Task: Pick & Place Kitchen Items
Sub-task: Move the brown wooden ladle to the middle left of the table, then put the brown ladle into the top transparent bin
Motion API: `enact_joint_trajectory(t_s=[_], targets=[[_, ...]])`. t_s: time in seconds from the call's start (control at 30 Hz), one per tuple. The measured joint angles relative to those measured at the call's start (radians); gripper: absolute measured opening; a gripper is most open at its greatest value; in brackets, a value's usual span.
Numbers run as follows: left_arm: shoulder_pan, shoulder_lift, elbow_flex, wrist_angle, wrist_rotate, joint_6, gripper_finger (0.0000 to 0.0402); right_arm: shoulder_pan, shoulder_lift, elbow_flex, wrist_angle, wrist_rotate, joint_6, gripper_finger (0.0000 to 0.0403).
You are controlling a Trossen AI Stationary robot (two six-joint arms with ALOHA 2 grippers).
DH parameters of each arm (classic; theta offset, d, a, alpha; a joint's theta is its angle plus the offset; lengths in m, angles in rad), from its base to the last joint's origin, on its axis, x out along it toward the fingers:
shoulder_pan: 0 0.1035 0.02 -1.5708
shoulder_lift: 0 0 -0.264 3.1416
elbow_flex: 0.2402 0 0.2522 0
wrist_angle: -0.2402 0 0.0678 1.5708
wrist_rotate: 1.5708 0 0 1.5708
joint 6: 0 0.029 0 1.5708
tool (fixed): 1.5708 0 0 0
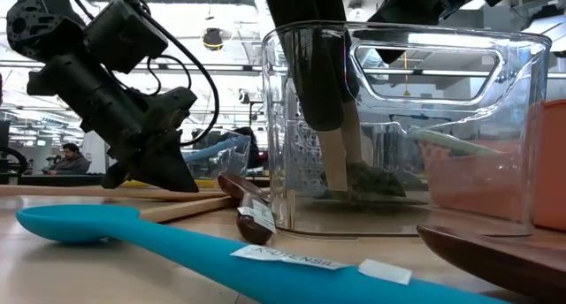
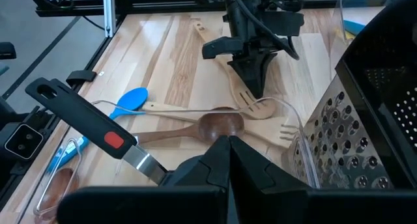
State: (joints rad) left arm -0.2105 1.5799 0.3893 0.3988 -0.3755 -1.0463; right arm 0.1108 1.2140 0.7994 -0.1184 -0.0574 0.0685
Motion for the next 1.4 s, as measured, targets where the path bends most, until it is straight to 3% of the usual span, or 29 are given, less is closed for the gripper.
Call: enact_joint_trajectory(t_s=[0.6,0.9,1.0,1.17,1.4], targets=[[0.039,-0.038,0.000,0.008,-0.054,0.138,0.0002,0.000,0.000,0.000,0.050,0.005,-0.042,0.0000],[0.037,-0.191,0.002,0.009,-0.049,0.244,0.0002,0.000,0.000,0.000,0.081,0.005,-0.042,0.0000],[0.037,-0.248,0.002,0.010,0.004,0.261,0.0002,0.000,0.000,0.000,0.103,0.005,-0.042,0.0000],[0.035,-0.288,0.002,0.010,0.083,0.229,0.0002,0.000,0.000,0.000,0.104,0.005,-0.042,0.0000],[-0.027,-0.276,0.004,-0.003,0.147,0.001,0.0002,0.000,0.001,0.000,0.094,0.005,-0.055,0.0000]])
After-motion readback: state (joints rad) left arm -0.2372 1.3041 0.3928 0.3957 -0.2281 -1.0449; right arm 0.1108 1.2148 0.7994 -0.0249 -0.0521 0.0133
